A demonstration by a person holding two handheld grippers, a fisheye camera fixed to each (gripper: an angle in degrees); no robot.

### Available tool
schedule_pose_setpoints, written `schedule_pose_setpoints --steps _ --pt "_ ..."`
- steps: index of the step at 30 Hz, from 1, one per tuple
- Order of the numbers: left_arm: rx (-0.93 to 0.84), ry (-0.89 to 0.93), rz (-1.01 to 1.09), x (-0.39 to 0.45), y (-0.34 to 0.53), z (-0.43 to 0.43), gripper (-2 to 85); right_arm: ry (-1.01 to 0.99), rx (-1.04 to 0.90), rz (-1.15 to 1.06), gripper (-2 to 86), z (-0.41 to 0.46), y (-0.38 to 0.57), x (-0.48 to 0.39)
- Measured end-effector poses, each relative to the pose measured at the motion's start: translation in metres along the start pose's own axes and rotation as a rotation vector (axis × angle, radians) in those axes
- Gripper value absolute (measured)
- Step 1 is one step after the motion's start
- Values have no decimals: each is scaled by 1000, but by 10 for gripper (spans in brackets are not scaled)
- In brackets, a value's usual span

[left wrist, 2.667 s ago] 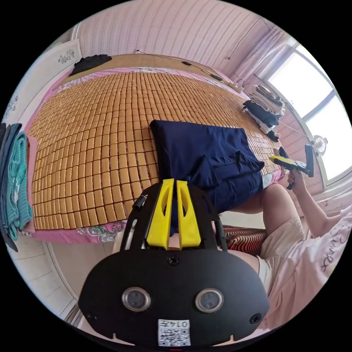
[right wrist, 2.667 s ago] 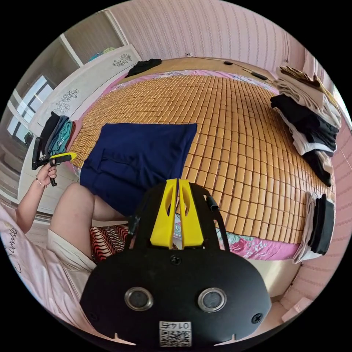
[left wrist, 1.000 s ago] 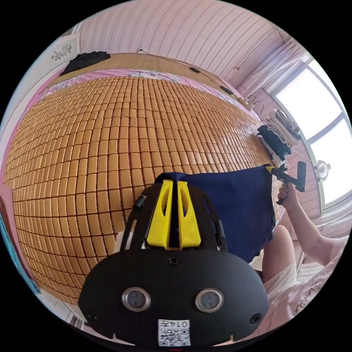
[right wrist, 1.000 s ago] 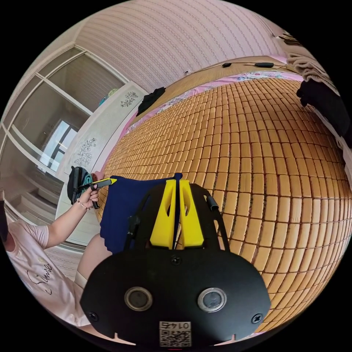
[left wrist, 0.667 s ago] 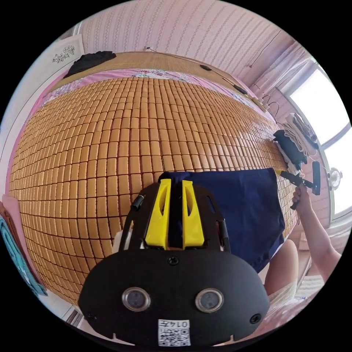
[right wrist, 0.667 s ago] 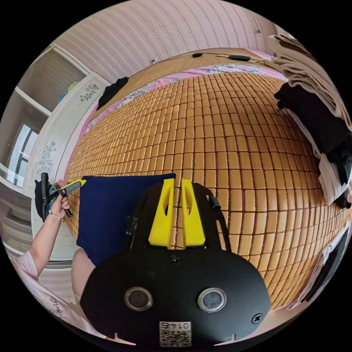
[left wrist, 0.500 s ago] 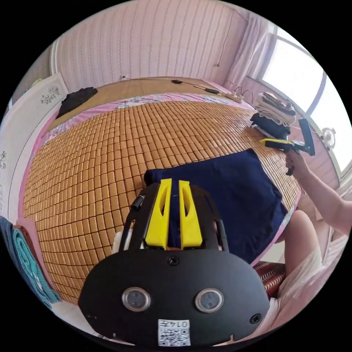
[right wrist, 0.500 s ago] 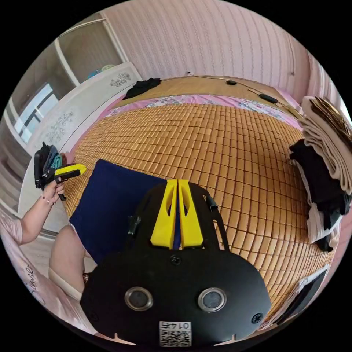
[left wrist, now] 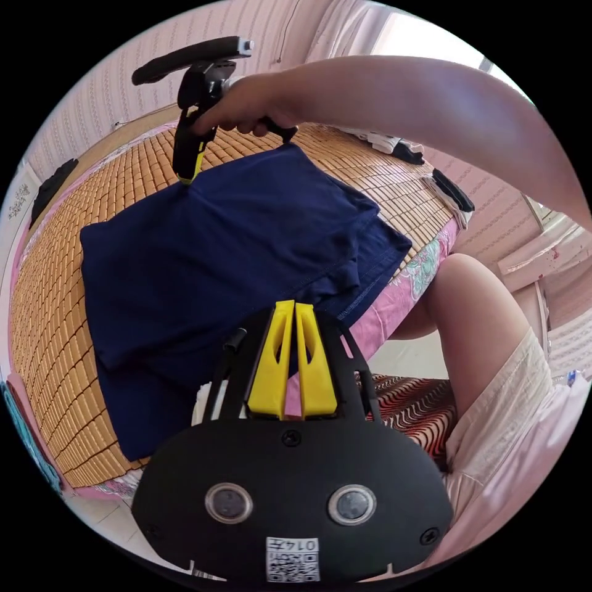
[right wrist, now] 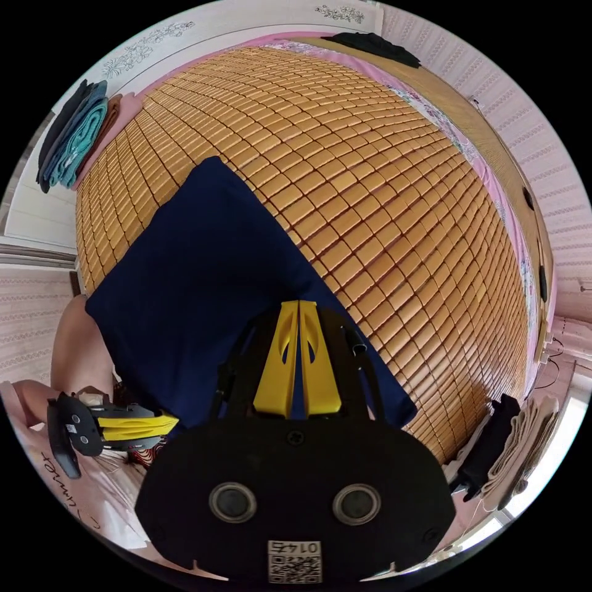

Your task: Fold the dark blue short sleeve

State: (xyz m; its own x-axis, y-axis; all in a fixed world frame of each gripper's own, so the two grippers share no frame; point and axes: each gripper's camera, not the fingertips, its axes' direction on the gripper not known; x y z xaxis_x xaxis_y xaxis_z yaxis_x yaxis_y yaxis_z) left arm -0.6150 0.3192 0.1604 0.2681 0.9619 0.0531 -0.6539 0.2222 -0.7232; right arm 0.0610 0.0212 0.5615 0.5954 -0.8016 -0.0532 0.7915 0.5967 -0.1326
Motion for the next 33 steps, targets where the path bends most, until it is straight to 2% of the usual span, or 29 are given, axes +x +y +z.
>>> schedule_pose_setpoints --steps 4,7,9,11,13,15,19,22,26,31,33 --pt "26 10 8 4 7 -5 -9 -27 -86 13 -4 15 -11 8" --pt "54 76 -2 6 15 -17 -4 -82 34 60 -2 -6 21 19" --pt "138 124 38 16 20 -32 12 -156 185 151 2 -29 86 30" --pt "185 139 77 27 19 -40 37 -148 253 235 7 -37 150 34" --pt "225 137 111 39 15 -42 61 -120 269 373 19 -34 217 38" --pt "250 131 152 55 6 -36 98 -188 245 526 57 -17 297 39" --pt "198 116 197 81 -19 -18 137 -328 182 638 80 18 369 31" --pt "169 104 290 105 -39 -4 163 -418 184 647 40 38 392 30" --pt "178 59 406 139 -65 3 184 -493 320 657 16 31 422 38" --pt "82 71 421 160 -92 12 162 -607 424 650 11 18 458 36" --pt "17 129 400 165 -88 7 117 -638 419 638 11 15 472 27"
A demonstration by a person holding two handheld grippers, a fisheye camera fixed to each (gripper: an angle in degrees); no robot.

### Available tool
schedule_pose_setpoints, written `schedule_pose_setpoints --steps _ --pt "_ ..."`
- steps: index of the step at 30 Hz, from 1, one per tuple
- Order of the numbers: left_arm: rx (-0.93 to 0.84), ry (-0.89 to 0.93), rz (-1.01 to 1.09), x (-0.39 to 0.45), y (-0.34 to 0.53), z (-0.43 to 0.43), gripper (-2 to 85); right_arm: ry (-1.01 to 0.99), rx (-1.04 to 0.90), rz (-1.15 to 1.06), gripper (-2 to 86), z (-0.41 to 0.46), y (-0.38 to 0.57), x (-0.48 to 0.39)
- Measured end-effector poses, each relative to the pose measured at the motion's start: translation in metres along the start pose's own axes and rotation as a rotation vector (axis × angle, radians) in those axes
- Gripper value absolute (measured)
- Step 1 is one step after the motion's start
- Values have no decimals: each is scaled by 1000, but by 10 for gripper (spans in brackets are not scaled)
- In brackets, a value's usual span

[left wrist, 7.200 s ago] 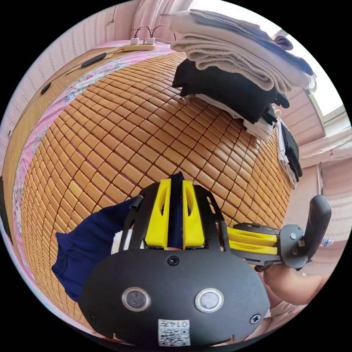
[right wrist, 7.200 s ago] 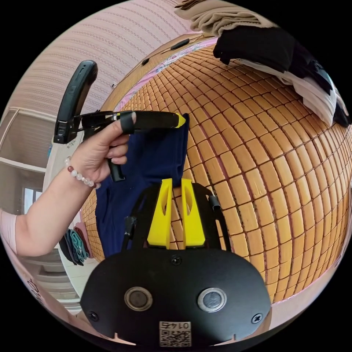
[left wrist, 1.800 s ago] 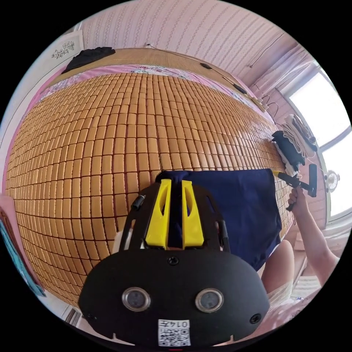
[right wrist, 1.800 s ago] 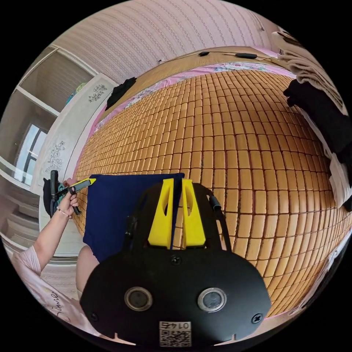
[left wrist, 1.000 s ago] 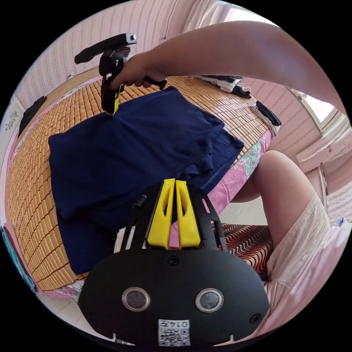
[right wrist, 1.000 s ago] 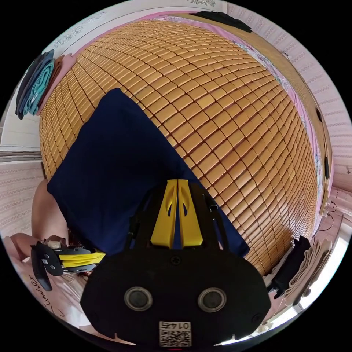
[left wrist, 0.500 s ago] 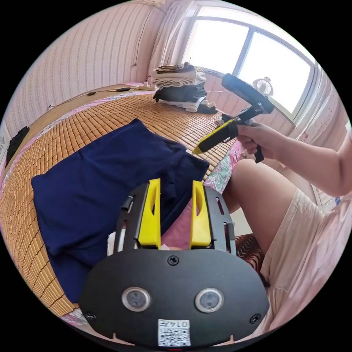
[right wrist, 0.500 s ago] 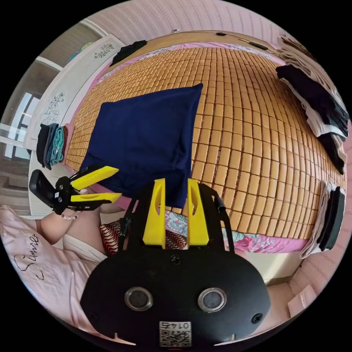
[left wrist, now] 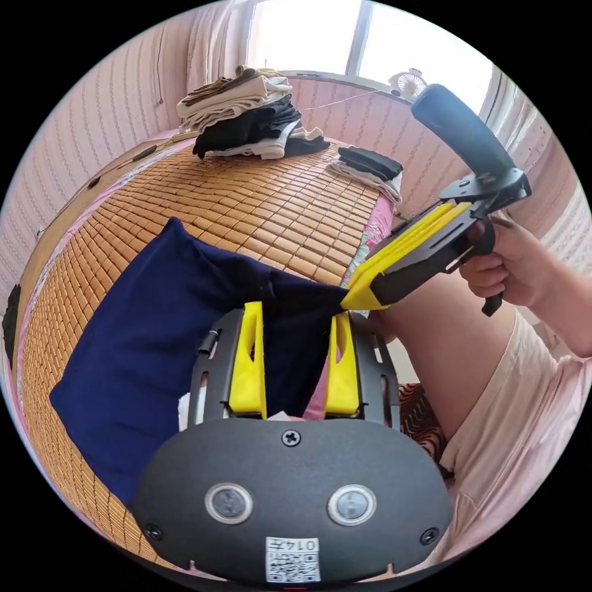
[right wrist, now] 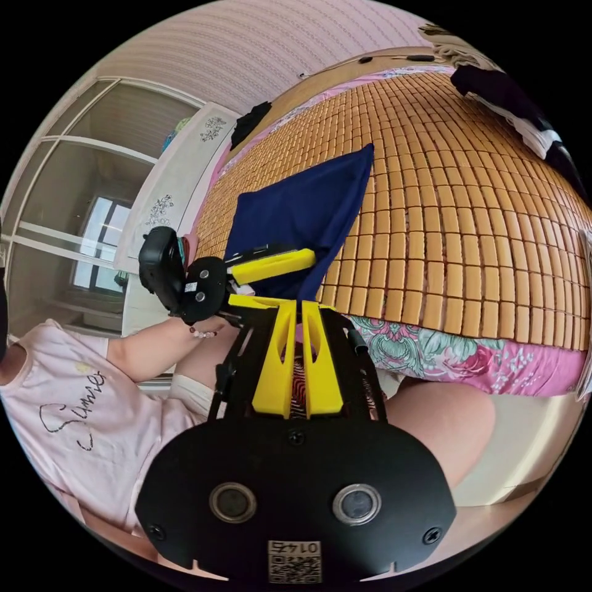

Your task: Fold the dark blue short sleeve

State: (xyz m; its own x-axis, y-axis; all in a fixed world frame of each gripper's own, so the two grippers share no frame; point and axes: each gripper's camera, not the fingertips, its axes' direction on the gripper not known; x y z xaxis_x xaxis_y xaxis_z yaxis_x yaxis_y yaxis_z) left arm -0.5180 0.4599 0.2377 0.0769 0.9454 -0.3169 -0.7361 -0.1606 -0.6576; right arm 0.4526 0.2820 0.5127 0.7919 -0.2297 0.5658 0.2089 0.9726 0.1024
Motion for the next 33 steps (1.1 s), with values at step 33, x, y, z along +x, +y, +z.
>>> schedule_pose_setpoints --steps 33 --pt "108 103 5 46 61 -109 -9 -42 405 332 4 -110 19 135"
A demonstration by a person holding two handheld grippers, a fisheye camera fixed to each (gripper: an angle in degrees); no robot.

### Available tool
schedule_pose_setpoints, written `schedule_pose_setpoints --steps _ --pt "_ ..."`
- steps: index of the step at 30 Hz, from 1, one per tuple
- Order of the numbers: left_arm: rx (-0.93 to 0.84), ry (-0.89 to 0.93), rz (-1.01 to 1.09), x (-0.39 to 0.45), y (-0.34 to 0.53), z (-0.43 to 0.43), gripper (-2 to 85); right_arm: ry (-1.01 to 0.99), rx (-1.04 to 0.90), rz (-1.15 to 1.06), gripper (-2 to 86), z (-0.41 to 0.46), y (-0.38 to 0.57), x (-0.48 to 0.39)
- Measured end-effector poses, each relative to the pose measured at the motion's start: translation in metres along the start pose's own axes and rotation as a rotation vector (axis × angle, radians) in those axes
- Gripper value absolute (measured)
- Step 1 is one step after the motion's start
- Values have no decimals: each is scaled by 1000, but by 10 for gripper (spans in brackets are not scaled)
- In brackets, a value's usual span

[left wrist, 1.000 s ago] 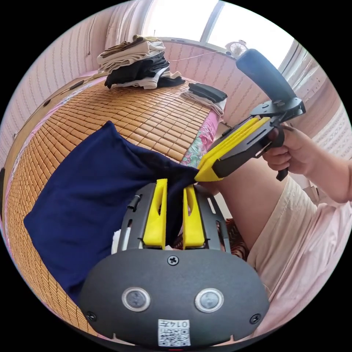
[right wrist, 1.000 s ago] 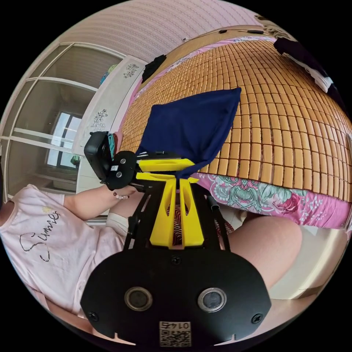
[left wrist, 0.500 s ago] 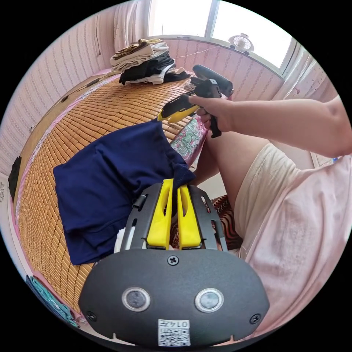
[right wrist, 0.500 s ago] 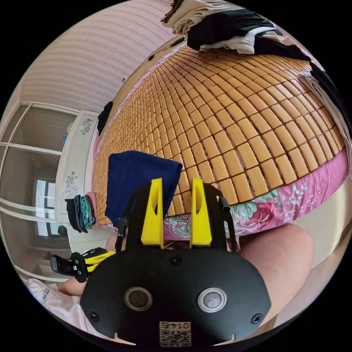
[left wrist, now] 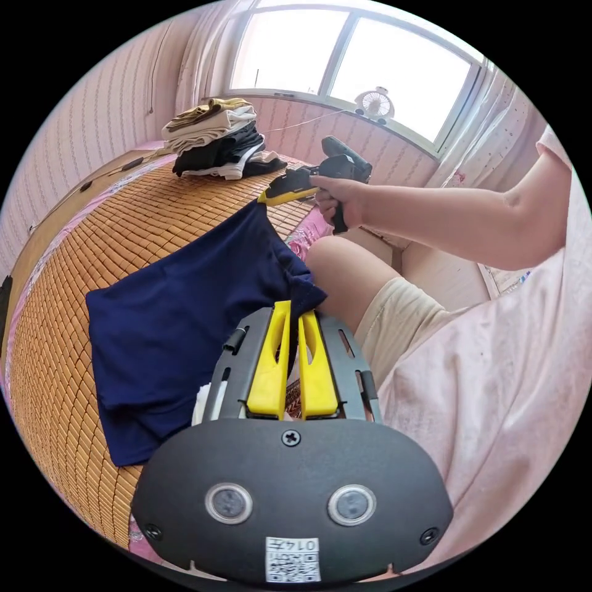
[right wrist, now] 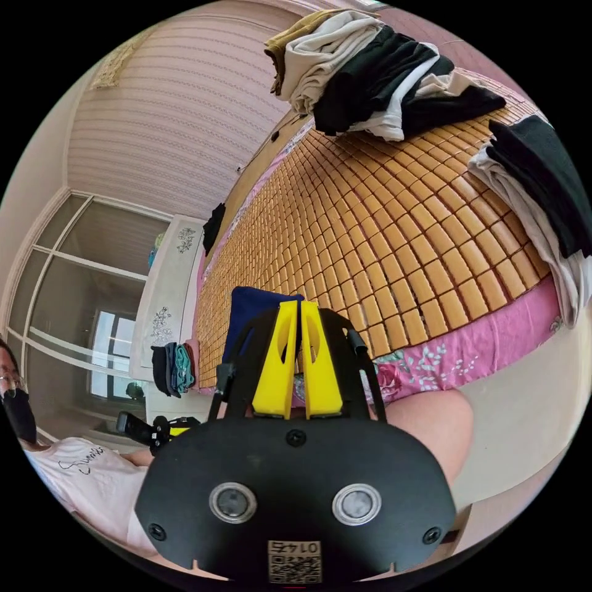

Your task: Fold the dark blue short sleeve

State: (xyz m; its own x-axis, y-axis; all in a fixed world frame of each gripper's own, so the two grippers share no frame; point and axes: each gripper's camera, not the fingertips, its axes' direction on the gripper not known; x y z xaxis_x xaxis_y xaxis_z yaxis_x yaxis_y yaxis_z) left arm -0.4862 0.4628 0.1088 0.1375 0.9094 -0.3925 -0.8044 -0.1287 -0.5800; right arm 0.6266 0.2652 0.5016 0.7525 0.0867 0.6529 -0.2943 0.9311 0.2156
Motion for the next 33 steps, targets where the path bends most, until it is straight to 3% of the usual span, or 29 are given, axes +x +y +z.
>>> schedule_pose_setpoints --steps 7,11,18,22,24,28,33 --pt "200 -5 -152 -30 12 -44 -9 50 21 -109 3 -21 -36 -65" --pt "264 -135 -345 -71 54 -71 -9 58 -88 -259 4 49 -74 -141" --pt "186 -231 -751 -169 126 -54 2 220 -330 -272 10 239 -116 -216" --pt "77 -196 -930 -206 155 -42 37 245 -365 -254 16 282 -128 -238" --pt "36 -197 -1012 -218 173 -49 38 220 -337 -363 26 285 -134 -262" --pt "9 -244 -1056 -222 193 -71 27 336 -394 -546 69 295 -140 -282" --pt "61 -266 -991 -225 188 -86 98 473 -604 -757 138 339 -125 -296"
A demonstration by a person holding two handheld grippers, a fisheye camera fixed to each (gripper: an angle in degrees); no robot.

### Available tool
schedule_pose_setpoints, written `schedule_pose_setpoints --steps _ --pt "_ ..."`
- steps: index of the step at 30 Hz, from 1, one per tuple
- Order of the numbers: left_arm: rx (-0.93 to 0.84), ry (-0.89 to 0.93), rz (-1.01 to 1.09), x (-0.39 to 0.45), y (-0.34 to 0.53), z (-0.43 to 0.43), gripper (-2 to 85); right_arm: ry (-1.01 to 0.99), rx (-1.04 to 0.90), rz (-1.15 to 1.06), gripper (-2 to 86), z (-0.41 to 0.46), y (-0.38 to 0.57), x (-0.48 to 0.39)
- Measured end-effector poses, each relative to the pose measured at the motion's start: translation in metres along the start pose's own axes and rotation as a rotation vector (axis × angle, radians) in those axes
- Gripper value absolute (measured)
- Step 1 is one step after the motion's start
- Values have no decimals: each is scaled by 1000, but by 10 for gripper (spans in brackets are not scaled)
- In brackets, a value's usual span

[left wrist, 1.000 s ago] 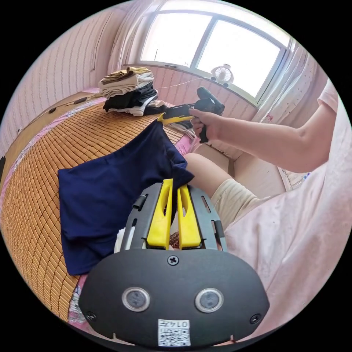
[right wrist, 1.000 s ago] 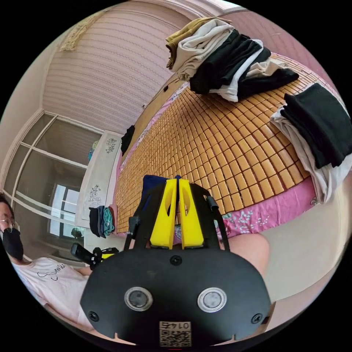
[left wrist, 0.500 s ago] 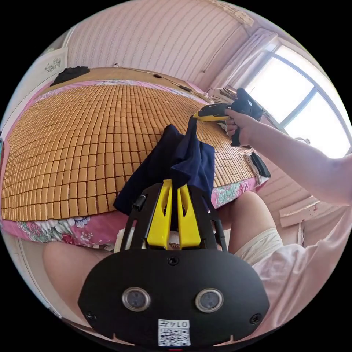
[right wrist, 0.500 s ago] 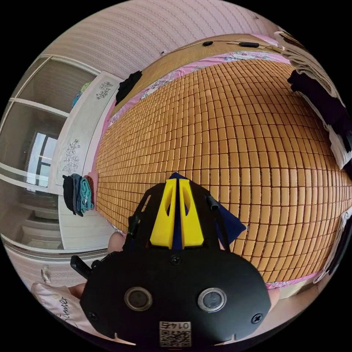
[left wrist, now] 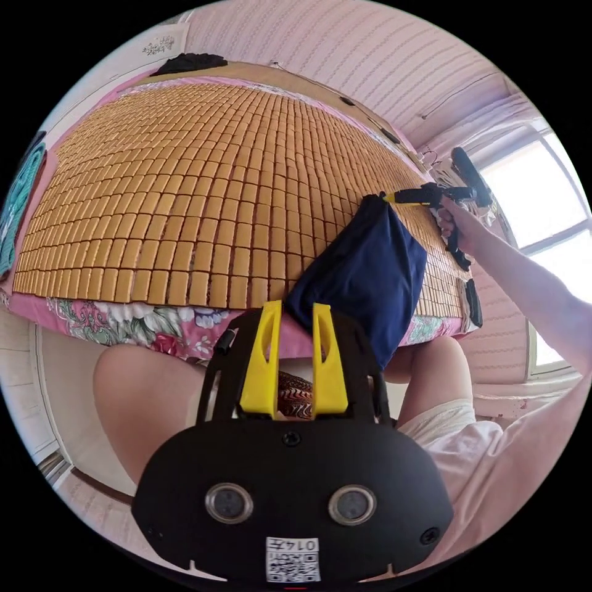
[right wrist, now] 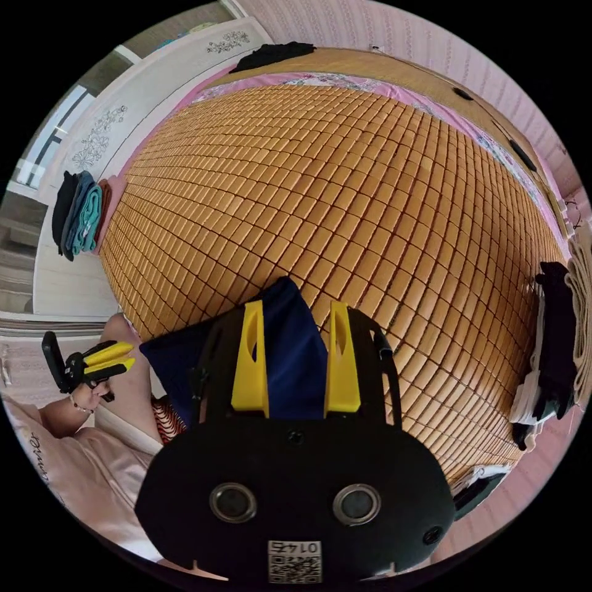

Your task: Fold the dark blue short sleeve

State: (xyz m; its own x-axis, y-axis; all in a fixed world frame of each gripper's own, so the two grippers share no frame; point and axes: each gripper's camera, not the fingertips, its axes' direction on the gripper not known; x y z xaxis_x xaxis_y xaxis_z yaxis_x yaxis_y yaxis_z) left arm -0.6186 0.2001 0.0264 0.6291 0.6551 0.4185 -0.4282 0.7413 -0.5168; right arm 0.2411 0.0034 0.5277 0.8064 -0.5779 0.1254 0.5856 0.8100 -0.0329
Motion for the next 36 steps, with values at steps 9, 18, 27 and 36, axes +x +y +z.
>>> schedule_pose_setpoints --steps 9,18,27,36 --pt "-100 -116 100 27 -12 30 90 -91 -42 2 60 16 -25 -19" --pt "-13 -11 131 24 17 -2 26 -161 148 -42 26 -49 24 -26" --pt "223 77 263 32 74 -110 0 -172 437 -111 22 -155 107 -70" --pt "571 -79 95 -22 157 -272 -5 -272 638 -411 21 -222 77 -200"
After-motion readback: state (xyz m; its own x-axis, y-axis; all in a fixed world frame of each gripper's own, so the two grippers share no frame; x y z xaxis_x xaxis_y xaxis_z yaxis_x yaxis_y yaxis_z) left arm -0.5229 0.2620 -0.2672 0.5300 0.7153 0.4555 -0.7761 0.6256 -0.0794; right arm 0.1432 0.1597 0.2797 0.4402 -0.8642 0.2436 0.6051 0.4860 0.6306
